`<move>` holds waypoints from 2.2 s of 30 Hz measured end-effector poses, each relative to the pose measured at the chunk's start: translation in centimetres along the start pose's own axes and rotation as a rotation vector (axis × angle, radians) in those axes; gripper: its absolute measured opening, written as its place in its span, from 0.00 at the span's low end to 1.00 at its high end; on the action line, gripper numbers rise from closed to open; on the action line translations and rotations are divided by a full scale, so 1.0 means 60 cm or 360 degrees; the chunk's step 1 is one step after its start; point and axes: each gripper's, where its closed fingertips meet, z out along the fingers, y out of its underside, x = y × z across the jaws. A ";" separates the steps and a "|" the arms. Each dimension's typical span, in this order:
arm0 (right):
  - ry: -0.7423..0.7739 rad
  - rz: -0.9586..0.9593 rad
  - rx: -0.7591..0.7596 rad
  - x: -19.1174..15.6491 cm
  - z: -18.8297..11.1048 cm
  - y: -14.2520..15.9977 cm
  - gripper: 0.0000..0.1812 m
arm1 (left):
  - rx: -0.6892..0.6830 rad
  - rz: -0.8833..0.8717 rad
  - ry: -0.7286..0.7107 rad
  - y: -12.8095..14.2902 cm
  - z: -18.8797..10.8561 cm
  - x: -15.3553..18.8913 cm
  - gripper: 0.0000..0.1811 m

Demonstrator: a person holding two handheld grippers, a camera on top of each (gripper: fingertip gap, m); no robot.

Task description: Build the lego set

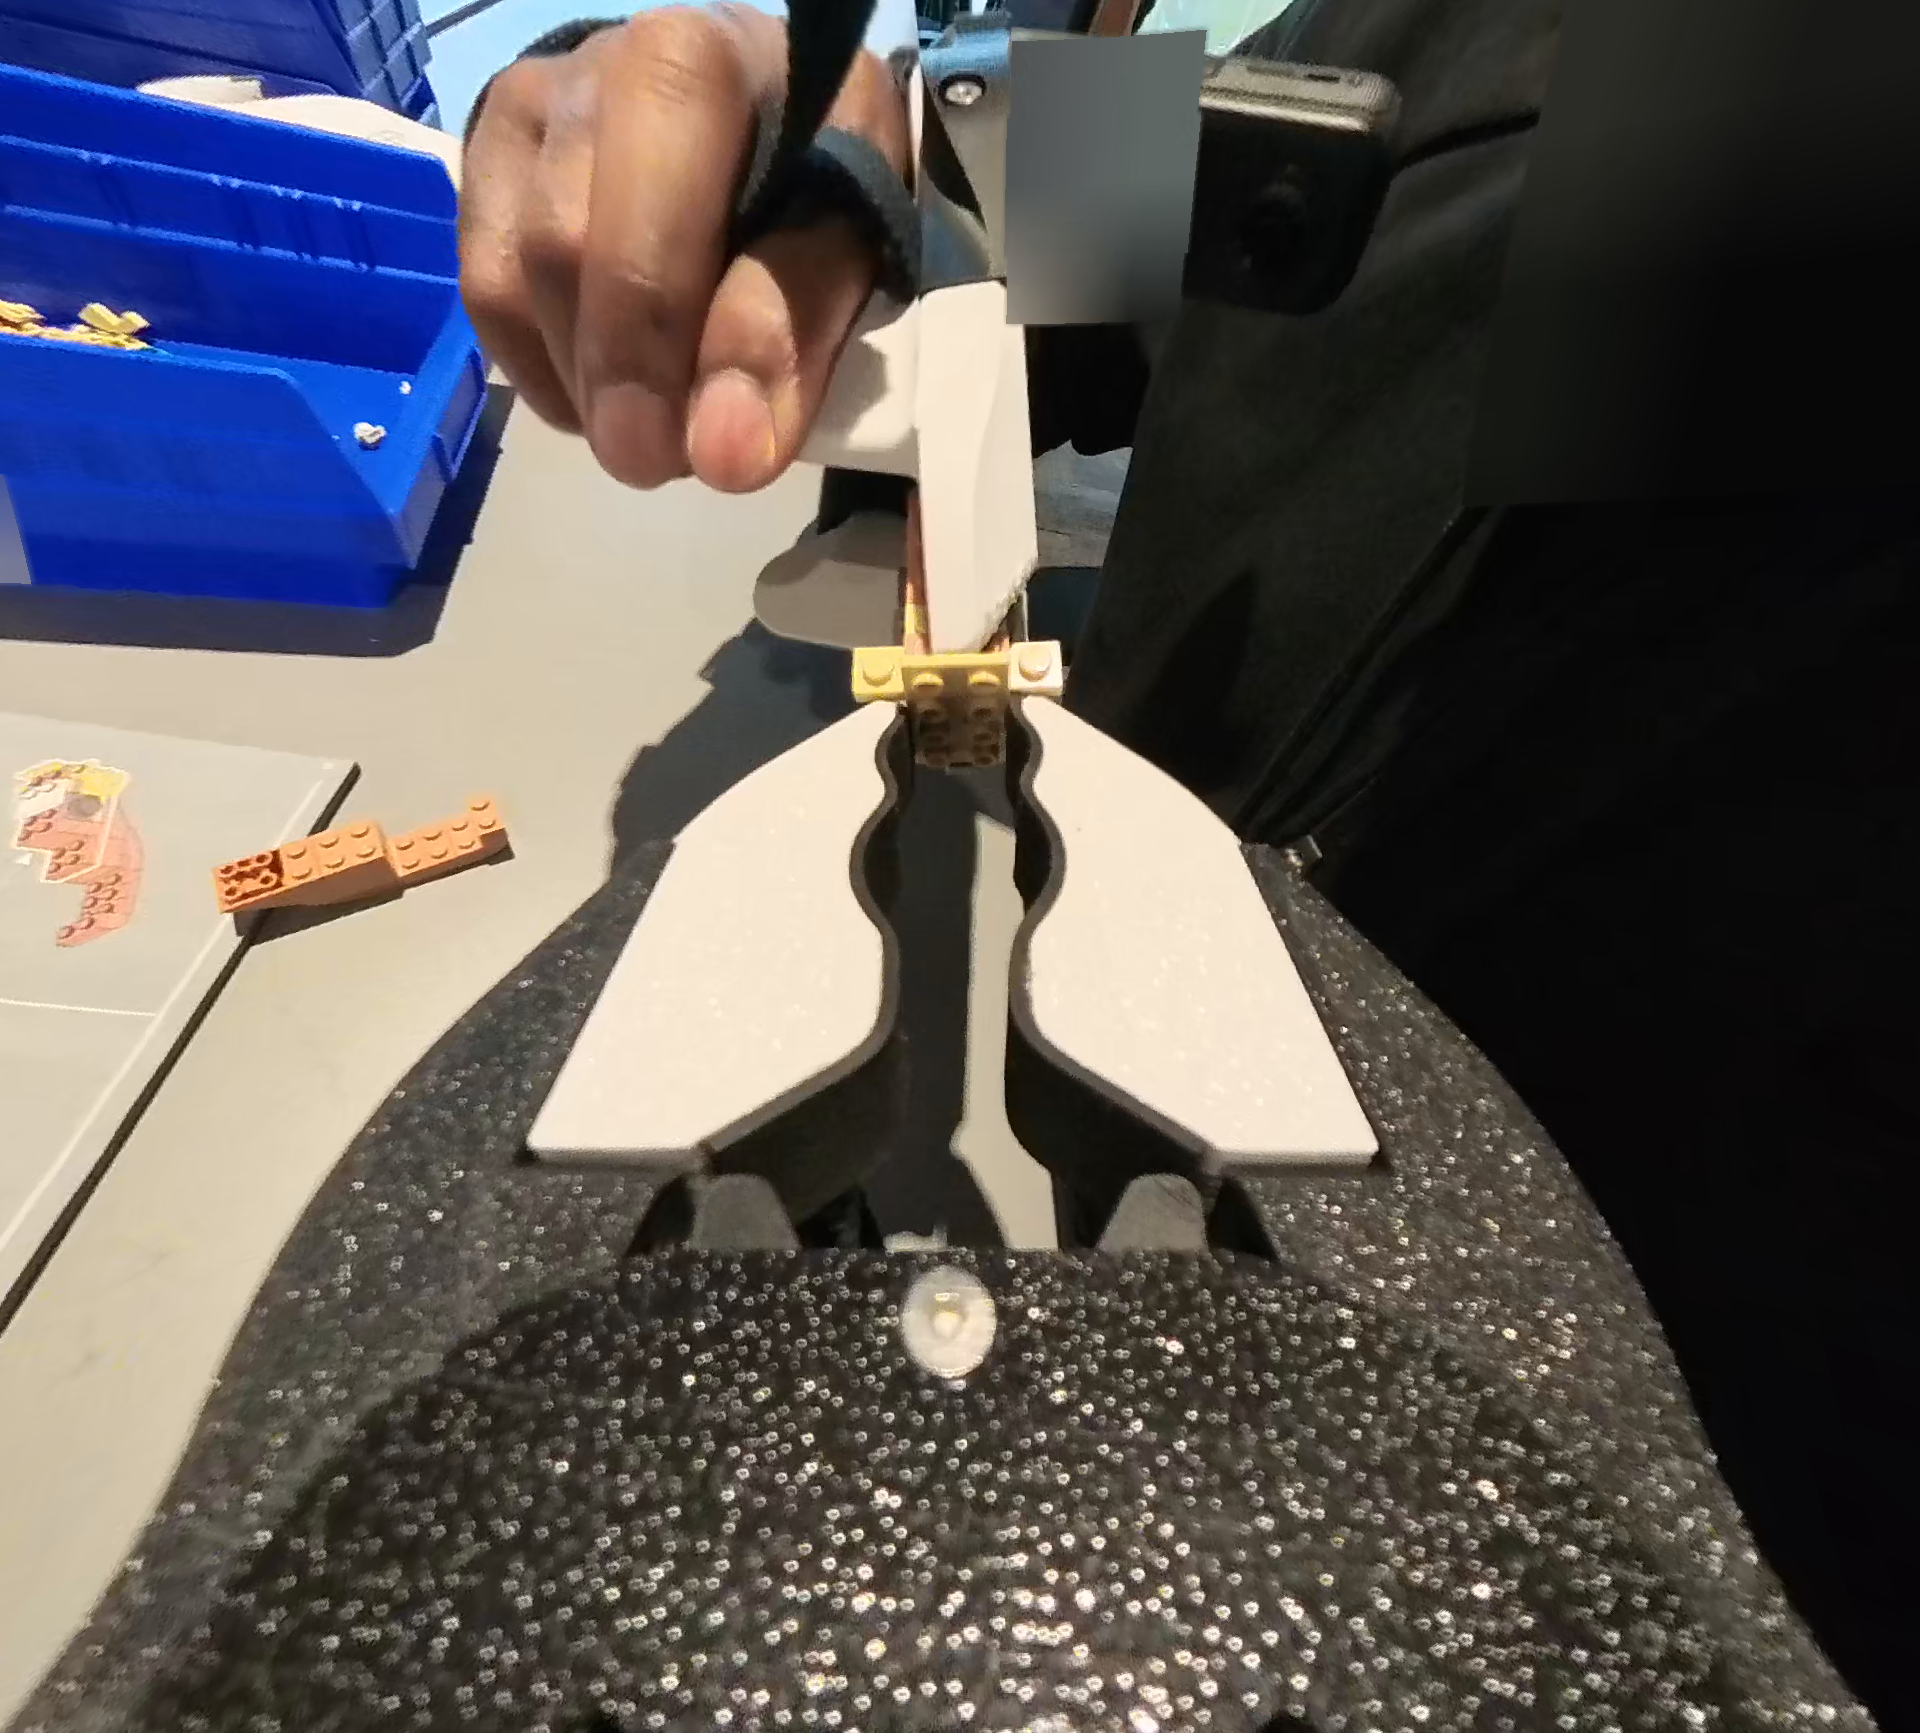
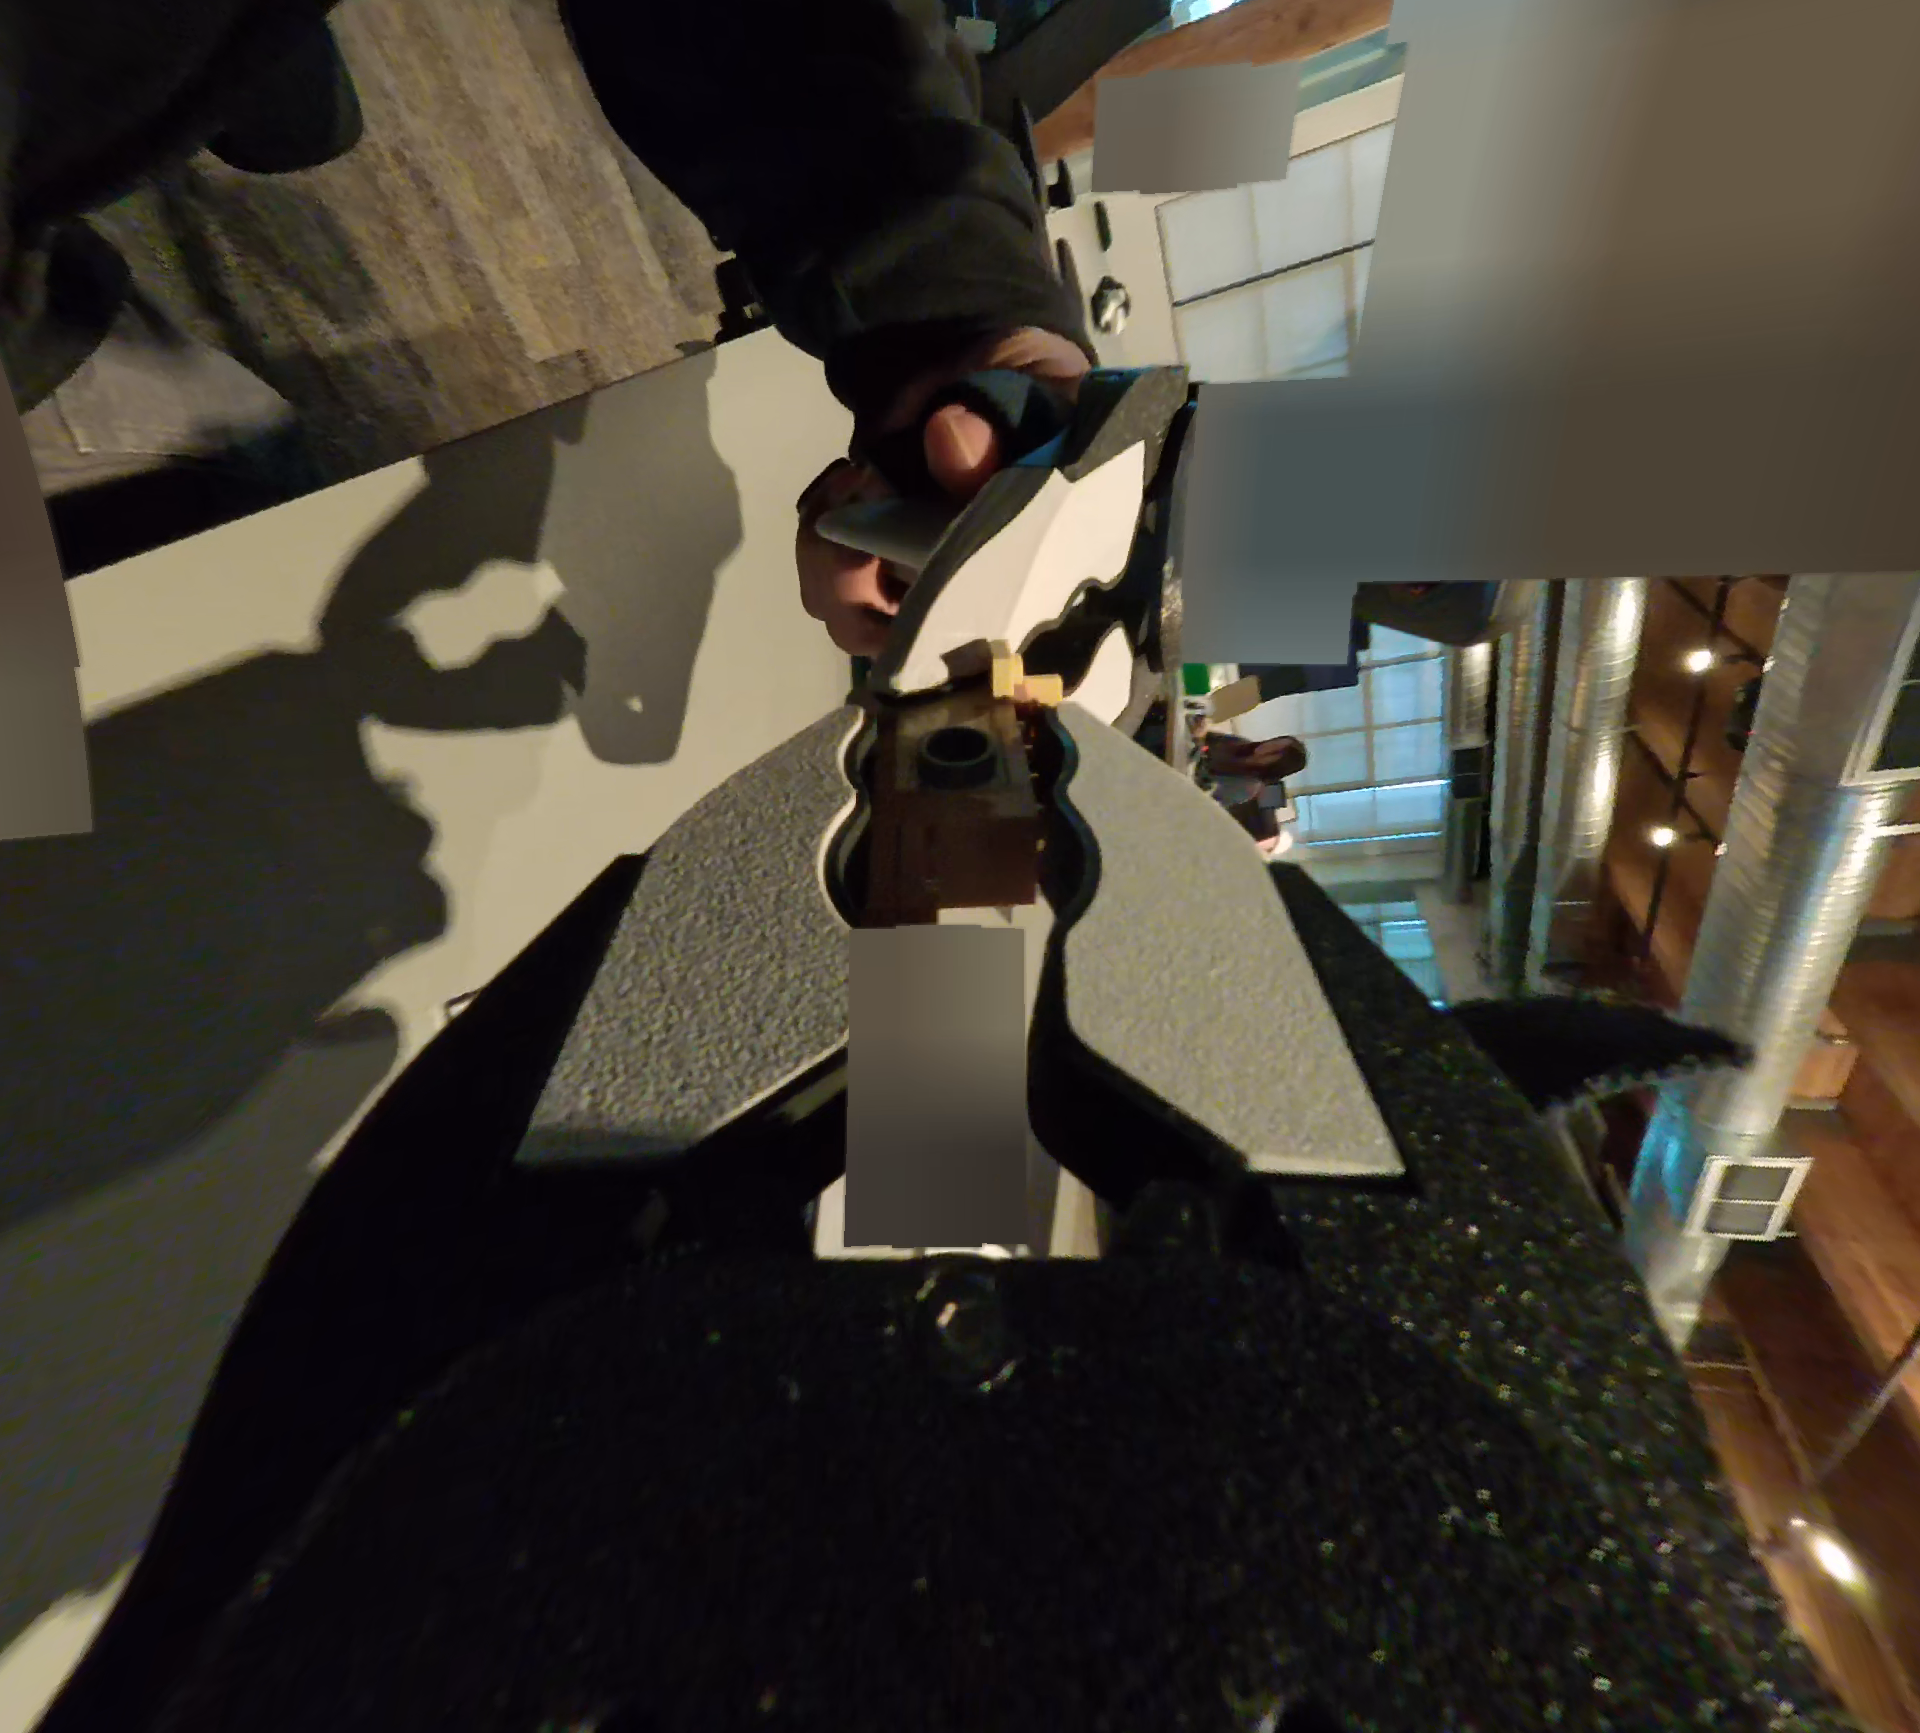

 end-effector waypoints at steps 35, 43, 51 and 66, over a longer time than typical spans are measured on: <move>0.0010 0.0097 0.0003 -0.061 0.071 0.100 0.16 | 0.0218 -0.0259 0.0026 0.095 -0.041 -0.105 0.09; 0.0022 0.0077 -0.0004 -0.063 0.069 0.108 0.16 | 0.0213 -0.0254 0.0013 0.097 -0.039 -0.115 0.09; 0.0157 0.0024 -0.0117 -0.055 0.072 0.116 0.21 | 0.0312 -0.0351 0.0016 0.093 -0.045 -0.116 0.09; 0.0053 0.0116 -0.0046 -0.070 0.055 0.061 0.26 | 0.0263 -0.0305 -0.0014 0.092 -0.044 -0.061 0.09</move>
